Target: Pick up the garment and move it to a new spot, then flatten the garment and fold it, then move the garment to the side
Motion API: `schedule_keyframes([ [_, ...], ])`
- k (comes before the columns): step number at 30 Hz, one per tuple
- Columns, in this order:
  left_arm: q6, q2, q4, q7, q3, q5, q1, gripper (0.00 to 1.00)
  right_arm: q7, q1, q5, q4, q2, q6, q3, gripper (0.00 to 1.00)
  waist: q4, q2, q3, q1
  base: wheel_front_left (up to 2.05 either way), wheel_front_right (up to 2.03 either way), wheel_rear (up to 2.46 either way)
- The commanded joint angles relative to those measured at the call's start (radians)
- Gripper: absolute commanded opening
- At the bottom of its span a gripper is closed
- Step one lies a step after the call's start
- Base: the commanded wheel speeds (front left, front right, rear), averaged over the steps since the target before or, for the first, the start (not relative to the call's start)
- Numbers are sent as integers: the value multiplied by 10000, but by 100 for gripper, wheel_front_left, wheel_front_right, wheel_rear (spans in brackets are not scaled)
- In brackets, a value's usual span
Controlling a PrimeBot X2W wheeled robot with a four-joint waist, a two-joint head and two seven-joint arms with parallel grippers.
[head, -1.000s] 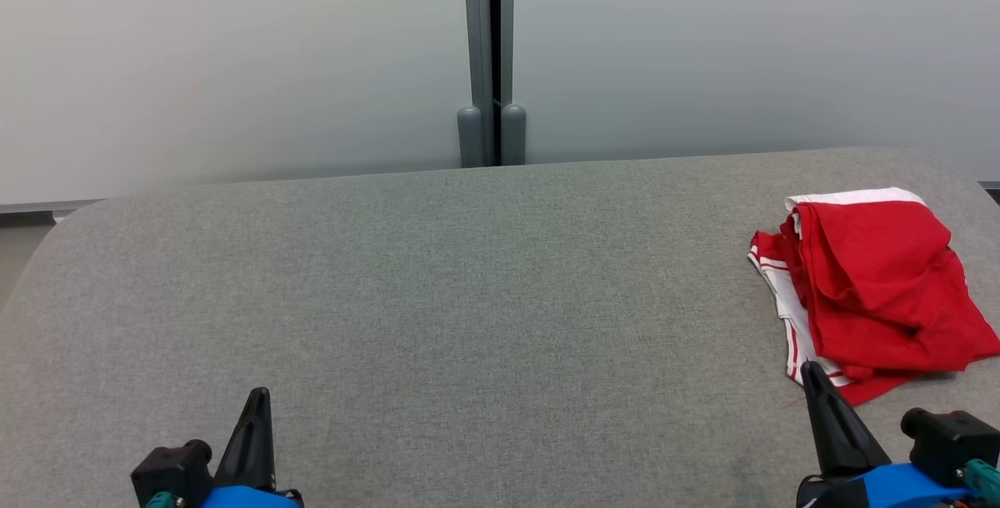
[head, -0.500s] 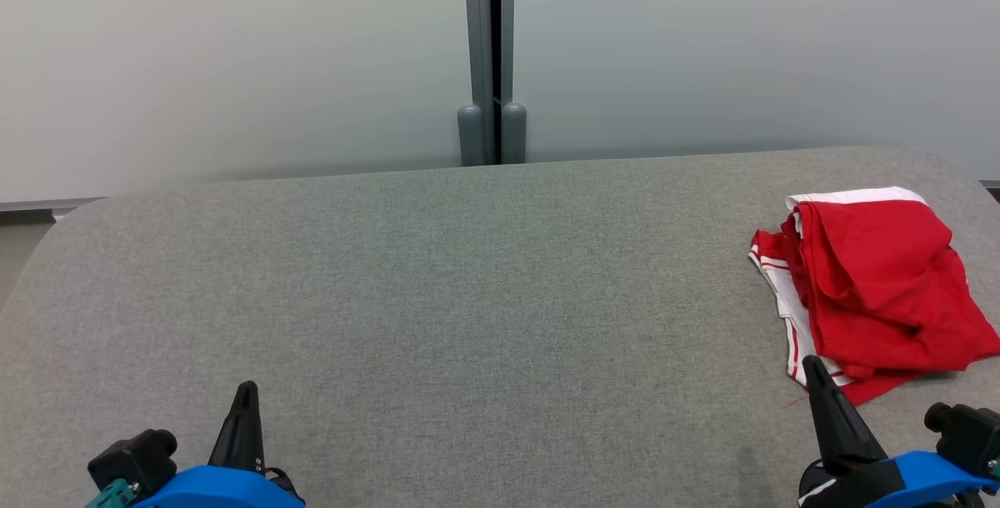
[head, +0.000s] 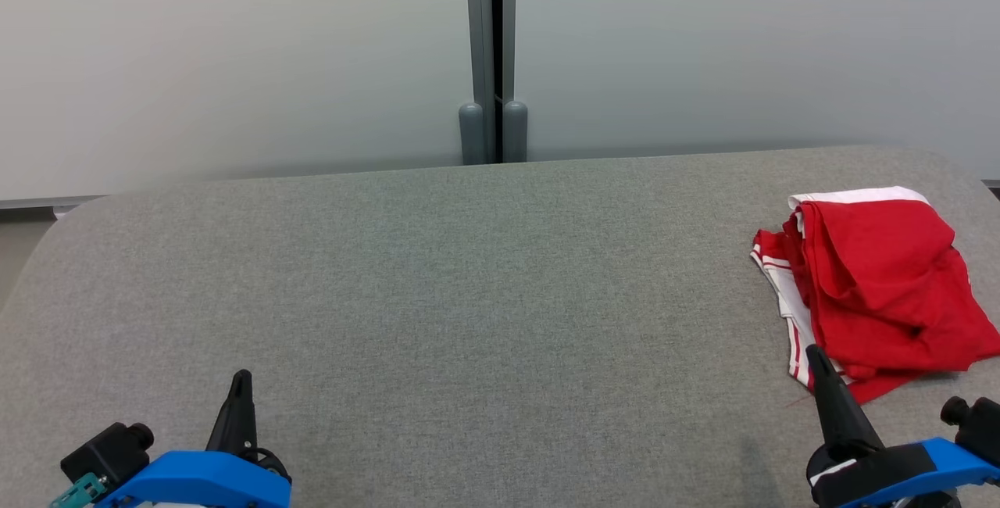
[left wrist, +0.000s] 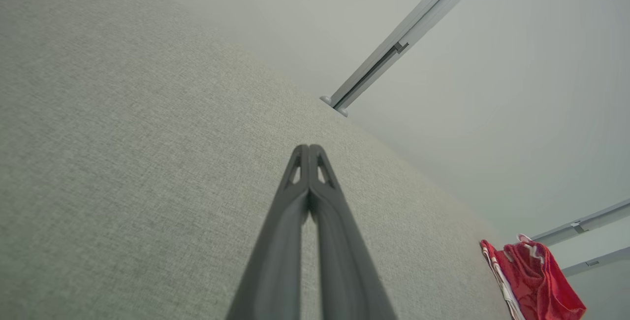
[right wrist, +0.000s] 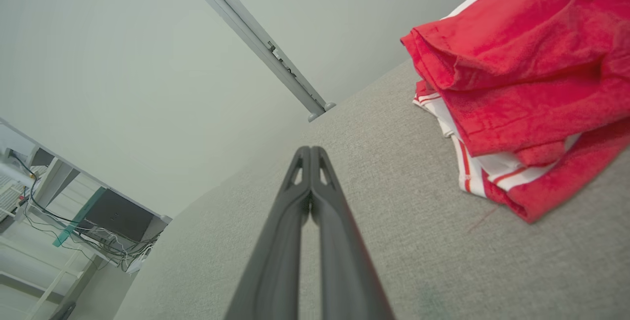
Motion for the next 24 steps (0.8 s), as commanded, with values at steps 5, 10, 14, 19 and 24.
schedule_keyframes([
  [5,-218,-96,-62,187,340,-839,-414,0,67,-375,1023,83,-96,1,-49,0,11,-2,10,-1,0,0,0],
  [10,-346,-201,-29,311,518,-1391,-492,0,108,-478,1688,212,-100,1,-71,0,19,-2,18,-1,0,0,0],
  [14,-441,-280,-5,407,646,-1806,-546,0,145,-553,2190,314,-103,1,-88,0,26,-2,24,-1,0,0,0],
  [19,-549,-377,30,519,812,-2307,-607,0,184,-646,2794,433,-105,1,-111,0,34,-2,32,-1,0,0,0],
  [24,-650,-470,58,626,961,-2785,-680,0,228,-731,3373,545,-106,2,-134,0,42,-2,41,-1,0,0,0],
])
